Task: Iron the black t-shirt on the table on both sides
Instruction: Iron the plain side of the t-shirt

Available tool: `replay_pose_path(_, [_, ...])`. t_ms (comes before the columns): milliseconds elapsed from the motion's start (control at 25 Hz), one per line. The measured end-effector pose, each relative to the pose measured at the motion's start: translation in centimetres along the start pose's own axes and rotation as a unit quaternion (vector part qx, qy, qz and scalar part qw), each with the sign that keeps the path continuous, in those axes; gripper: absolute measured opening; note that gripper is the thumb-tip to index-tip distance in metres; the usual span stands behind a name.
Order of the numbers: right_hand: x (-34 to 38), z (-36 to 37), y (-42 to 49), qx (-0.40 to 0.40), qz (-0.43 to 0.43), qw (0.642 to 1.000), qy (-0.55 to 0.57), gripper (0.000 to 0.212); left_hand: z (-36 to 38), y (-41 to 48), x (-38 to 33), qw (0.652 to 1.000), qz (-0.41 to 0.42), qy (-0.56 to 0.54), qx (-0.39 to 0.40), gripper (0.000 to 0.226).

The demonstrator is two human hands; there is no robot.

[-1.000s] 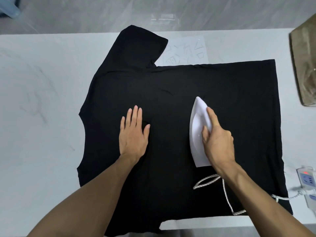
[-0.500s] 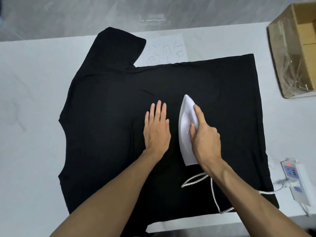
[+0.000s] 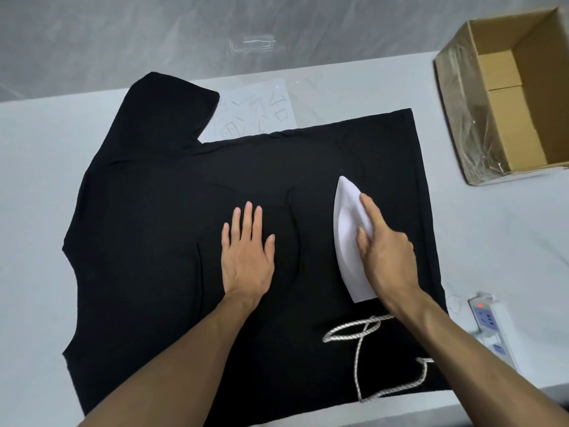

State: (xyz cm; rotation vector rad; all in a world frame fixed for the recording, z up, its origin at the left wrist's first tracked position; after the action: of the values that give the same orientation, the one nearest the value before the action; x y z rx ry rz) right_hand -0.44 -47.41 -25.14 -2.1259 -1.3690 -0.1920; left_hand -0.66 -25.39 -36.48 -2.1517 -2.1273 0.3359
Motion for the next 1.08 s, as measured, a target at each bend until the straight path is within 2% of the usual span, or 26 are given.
replay_pose_path(200, [-3.3, -2.6, 1.7, -0.026, 0.037, 0.999, -0.011, 0.055, -0.1, -0.1, -0.2, 1.0, -0.003, 0.009, 0.006, 0.059])
replay_pose_path(320, [-1.9, -2.3, 0.7, -0.023, -0.019, 0.999, 0.045, 0.054, -0.2, 0.0, -0.2, 1.0, -0.001, 0.004, 0.002, 0.058])
replay_pose_path(400, [0.2, -0.9, -0.1, 0.018, -0.052, 0.996, 0.071, 0.053, -0.2, -0.1, -0.2, 1.0, -0.001, 0.0, -0.001, 0.057])
replay_pose_path(520, [2.7, 2.5, -1.3, 0.061, -0.12, 0.991, -0.02, 0.053, -0.1, -0.1, -0.1, 1.0, -0.003, -0.004, -0.002, 0.056])
replay_pose_path(600, [2.9, 3.7, -1.5, 0.044, -0.133, 0.987, -0.075, 0.053, 0.0, 0.0, -0.1, 1.0, -0.003, -0.002, -0.005, 0.056])
replay_pose_path(1080, [-7.2, -4.1, 4.0, -0.092, 0.032, 0.994, -0.055, 0.049, 0.2, -0.1, -0.1, 1.0, -0.006, 0.004, -0.004, 0.059])
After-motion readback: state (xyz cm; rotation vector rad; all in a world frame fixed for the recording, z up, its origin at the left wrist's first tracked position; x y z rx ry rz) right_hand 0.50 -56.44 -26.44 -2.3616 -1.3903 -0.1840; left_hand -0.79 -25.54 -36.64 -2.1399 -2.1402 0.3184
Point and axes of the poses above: each hand's wrist, its own y-axis towards the middle knuckle, its own z-axis out of the palm, x = y × z, the point moved 1 cm from there along y, towards the middle knuckle, and after that the axes turned 2 degrees about y, right-handed, at the moved point
